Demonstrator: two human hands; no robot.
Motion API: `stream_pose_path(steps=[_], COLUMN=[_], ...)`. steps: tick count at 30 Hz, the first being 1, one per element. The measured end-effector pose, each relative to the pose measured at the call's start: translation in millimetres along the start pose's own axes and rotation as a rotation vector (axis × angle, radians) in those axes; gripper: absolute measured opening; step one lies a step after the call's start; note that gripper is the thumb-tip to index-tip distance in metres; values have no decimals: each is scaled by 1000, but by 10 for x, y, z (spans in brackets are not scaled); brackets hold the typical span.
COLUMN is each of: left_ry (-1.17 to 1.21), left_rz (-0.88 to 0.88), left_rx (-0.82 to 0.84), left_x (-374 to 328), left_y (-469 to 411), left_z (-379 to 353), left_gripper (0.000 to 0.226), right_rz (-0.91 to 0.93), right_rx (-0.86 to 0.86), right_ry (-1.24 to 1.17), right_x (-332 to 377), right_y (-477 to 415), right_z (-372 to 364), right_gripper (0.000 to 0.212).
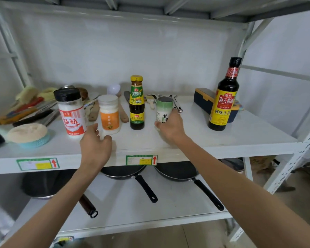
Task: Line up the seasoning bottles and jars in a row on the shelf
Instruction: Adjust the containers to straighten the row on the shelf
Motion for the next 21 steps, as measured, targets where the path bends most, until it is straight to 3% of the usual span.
stream_pose_path(steps=[5, 11, 13, 15, 17, 19, 21], left_ry=[-3, 5, 13, 27, 23, -6, -13], left_rz=[0, 3, 6, 25, 34, 21, 3], left_rx=[-4, -6, 0, 3, 21, 53, 69], left_x=[10, 38, 51, 78, 94, 77, 40], left_y=[-21, -47, -53, -55, -66, -93, -131], left_z=[82, 222, 242, 240, 202, 135, 80], left_gripper=[57, 57, 57, 58, 59, 60, 59], right_rz=[-16, -107, -108, -130, -219, -160, 26], right_rx=[-72, -159, -133, -117, -257, -422, -321], right_ry=[28, 41, 26, 46, 185, 186, 79], right_x=[-217, -632, -666, -633, -564, -308, 16], right_y=[-54, -141, -150, -108, 46, 257, 344], right_z=[138, 504, 529, 487, 525, 522, 242], right_gripper=[51, 50, 55, 72, 97, 95, 78])
Point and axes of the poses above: each hand's wrist, its own y-axis away from the middle knuckle, its own z-axis out of the back of the hand, x = y × z, the point moved 9 cm from there along -y, towards the middle knuckle, and after that the axes turned 15 degrees about y, right-handed, at the moved point
